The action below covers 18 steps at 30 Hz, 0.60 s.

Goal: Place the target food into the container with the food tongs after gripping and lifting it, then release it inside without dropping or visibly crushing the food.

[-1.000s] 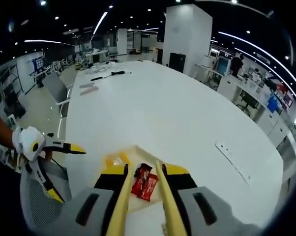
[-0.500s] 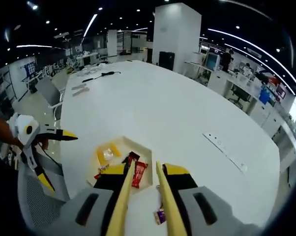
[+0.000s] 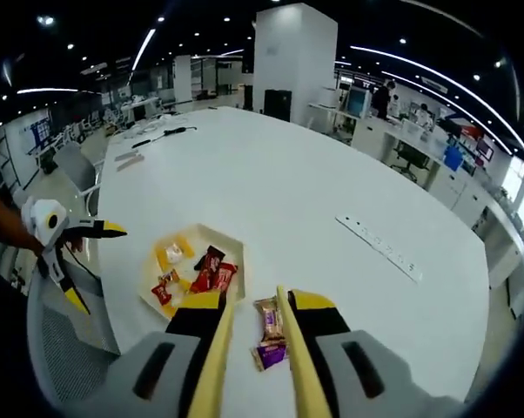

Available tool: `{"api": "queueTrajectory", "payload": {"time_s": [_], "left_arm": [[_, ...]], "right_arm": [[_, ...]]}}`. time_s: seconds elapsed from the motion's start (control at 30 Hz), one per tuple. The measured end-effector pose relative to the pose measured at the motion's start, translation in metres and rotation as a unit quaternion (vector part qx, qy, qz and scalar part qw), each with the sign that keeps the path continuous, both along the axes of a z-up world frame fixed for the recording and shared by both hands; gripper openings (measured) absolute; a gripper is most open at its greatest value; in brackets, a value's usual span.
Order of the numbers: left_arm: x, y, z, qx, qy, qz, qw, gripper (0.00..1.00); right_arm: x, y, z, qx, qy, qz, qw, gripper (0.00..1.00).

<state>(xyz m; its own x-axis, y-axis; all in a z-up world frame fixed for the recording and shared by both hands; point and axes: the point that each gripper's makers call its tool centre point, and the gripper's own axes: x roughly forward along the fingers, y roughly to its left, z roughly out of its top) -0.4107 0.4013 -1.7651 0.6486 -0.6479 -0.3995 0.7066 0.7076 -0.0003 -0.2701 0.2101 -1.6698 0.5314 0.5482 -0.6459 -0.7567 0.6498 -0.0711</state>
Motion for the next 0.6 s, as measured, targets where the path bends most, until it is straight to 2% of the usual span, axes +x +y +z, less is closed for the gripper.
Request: {"api": "queueTrajectory", "payload": {"time_s": [0.1, 0.17, 0.27, 0.4, 0.43, 0.47, 0.5, 0.53, 0.6], "left_arm": [[-0.002, -0.003, -0.005, -0.003, 0.019, -0.004, 0.9998, 0.99], [-0.002, -0.002, -0.005, -0.005, 0.02, -0.003, 0.9998, 0.99], [-0.004, -0.004, -0.005, -0.004, 0.021, -0.006, 0.9998, 0.99], [0.001, 0.004, -0.007, 0.017, 0.01, 0.011, 0.9998, 0.99], [0.004, 0.012, -0.013, 0.049, 0.005, 0.02, 0.9986, 0.99], [0.003, 0.015, -0.016, 0.058, 0.009, 0.025, 0.998, 0.99], [0.002, 0.011, -0.012, 0.04, 0.01, 0.022, 0.9989, 0.99], [0.002, 0.012, -0.011, 0.038, 0.012, 0.024, 0.9989, 0.99], [0.003, 0.013, -0.014, 0.05, 0.013, 0.028, 0.9982, 0.99]], "right_arm": [[-0.003, -0.007, 0.002, 0.004, 0.004, 0.001, 1.0, 0.27], [-0.003, -0.013, 0.002, -0.008, -0.005, 0.007, 0.9999, 0.27], [-0.001, -0.022, 0.001, -0.003, -0.008, 0.008, 0.9999, 0.27], [0.0, -0.029, -0.001, 0.0, -0.008, 0.01, 0.9999, 0.27], [0.001, -0.031, -0.002, 0.001, -0.009, 0.014, 0.9999, 0.27], [0.001, -0.032, -0.003, 0.001, -0.009, 0.016, 0.9998, 0.27], [0.001, -0.034, -0.004, 0.003, -0.007, 0.02, 0.9998, 0.28], [0.0, -0.035, -0.005, 0.003, -0.005, 0.023, 0.9997, 0.28], [-0.004, -0.036, -0.006, 0.003, -0.008, 0.036, 0.9993, 0.28]]}}
